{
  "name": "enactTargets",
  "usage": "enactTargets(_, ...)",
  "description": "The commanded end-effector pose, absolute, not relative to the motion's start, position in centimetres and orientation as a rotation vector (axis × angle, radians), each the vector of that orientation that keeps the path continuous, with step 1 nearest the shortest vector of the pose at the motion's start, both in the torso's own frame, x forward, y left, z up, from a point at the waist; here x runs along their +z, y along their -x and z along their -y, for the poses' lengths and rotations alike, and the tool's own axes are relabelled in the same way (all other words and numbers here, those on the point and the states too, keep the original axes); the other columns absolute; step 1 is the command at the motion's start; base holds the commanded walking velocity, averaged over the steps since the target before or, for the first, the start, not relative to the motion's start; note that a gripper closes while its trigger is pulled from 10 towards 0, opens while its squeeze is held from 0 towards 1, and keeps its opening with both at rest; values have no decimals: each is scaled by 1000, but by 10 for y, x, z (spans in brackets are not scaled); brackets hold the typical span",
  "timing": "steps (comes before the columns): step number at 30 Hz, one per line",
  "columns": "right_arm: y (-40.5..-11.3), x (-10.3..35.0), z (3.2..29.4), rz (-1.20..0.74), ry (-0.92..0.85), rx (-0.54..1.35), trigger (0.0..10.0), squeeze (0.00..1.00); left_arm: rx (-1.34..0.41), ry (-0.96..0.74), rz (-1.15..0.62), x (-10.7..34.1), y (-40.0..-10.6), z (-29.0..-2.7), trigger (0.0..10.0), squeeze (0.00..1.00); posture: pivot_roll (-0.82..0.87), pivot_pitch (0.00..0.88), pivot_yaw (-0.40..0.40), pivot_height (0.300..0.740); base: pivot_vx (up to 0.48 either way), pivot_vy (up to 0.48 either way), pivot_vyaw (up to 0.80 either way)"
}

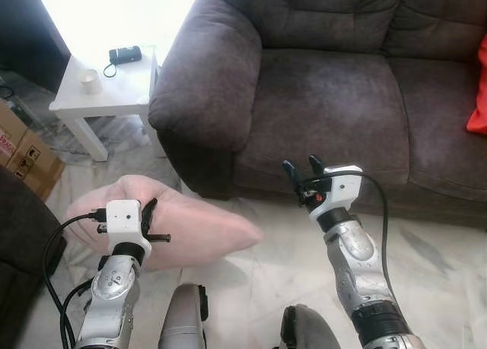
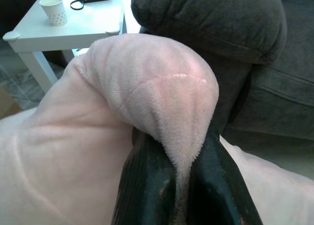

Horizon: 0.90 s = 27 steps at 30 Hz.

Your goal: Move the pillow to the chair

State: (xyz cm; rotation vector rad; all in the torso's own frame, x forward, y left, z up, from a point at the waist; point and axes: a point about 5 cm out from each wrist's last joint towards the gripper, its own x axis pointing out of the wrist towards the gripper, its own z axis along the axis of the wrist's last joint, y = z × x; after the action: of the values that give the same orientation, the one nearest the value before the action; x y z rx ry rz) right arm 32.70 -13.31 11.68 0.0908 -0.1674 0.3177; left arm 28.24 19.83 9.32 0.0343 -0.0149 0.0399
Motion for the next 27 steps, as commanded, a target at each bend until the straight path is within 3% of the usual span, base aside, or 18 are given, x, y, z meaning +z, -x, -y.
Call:
enactTargets(1, -325, 112, 134, 152, -100, 310, 10000, 0, 16, -62, 106, 114, -286, -196, 10000, 0, 105, 145, -9, 649, 0, 0, 0)
enactTargets(27, -333, 124, 133, 207, -111, 291, 10000, 0, -16, -56, 167, 132, -291, -188, 10000, 0, 111, 80, 16, 649, 0, 0, 0)
